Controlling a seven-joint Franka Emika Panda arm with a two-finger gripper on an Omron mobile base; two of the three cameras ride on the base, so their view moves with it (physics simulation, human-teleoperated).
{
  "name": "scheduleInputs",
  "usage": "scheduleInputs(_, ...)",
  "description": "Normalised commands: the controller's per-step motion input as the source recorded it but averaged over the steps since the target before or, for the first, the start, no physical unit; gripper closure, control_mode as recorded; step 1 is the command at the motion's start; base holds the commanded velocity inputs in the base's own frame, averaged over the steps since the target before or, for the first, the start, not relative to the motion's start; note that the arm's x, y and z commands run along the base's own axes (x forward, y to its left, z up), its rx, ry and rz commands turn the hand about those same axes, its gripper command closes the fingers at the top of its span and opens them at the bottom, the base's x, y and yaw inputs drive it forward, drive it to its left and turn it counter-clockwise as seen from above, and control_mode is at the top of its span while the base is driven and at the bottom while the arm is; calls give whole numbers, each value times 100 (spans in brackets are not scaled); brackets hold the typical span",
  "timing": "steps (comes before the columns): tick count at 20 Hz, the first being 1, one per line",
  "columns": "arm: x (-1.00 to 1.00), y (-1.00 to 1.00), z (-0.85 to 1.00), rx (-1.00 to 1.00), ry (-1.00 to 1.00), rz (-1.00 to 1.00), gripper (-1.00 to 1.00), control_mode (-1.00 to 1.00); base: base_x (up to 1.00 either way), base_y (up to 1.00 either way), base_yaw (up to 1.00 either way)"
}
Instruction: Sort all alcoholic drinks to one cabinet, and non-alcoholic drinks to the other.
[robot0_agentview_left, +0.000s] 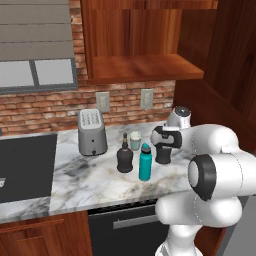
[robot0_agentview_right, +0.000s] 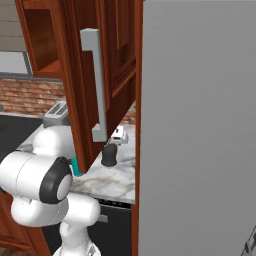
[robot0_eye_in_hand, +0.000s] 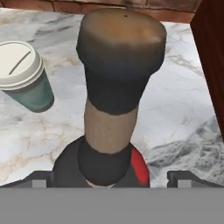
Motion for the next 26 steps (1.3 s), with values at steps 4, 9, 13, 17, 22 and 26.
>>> scheduleInputs(4,6,0,0,0,-7,0,-100,-100,0,0,0)
scheduleInputs(9,1,0,0,0,-8,0,-100,-100,0,0,0)
scheduleInputs(13,0,1,0,0,-7,1,-100,-100,0,0,0)
scheduleInputs(17,9,1,0,0,-3,0,-100,-100,0,0,0)
scheduleInputs(22,14,0,-1,0,-1,0,100,-100,0,0,0)
scheduleInputs(26,2,5,-2,0,0,0,100,-100,0,0,0)
